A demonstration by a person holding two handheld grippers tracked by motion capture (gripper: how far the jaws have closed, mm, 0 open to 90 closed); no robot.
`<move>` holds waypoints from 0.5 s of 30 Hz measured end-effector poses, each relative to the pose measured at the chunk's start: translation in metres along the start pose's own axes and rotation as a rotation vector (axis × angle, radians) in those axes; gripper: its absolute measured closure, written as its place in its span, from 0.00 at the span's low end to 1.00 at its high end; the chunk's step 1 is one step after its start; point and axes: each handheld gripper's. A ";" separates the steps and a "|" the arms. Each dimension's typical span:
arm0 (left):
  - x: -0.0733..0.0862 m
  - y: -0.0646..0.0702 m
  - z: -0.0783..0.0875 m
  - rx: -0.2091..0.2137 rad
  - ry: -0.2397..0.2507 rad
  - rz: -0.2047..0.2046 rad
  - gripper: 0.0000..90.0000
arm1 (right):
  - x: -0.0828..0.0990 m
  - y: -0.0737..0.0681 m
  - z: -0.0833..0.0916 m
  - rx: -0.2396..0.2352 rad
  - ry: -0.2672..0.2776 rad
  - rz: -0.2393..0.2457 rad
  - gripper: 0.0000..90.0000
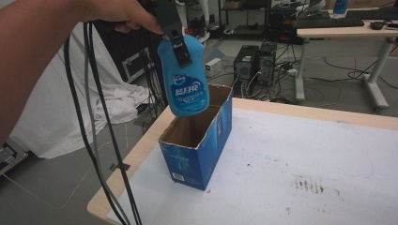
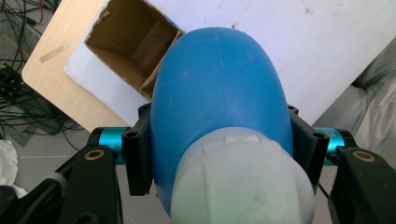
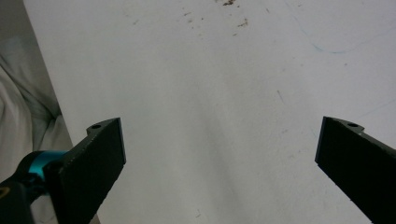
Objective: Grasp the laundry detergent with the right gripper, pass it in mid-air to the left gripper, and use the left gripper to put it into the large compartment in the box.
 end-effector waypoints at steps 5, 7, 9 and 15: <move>0.005 -0.002 -0.007 0.013 -0.006 -0.009 0.42 | 0.000 0.001 -0.001 0.008 -0.010 -0.014 0.01; 0.006 -0.002 -0.010 0.016 -0.002 -0.010 0.42 | -0.001 0.001 -0.002 0.011 -0.006 -0.013 0.01; 0.007 -0.003 -0.015 0.019 -0.005 -0.014 0.42 | -0.002 0.001 -0.002 0.011 -0.008 -0.012 0.01; 0.008 -0.005 -0.038 0.029 -0.019 -0.025 0.42 | -0.002 0.000 -0.005 0.000 -0.012 -0.005 0.01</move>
Point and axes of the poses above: each handheld gripper's, and its own axes: z roughly backward along the jaws, x roughly out of its underside, y roughly to its right, and after that the axes turned 7 degrees about -y, right-handed
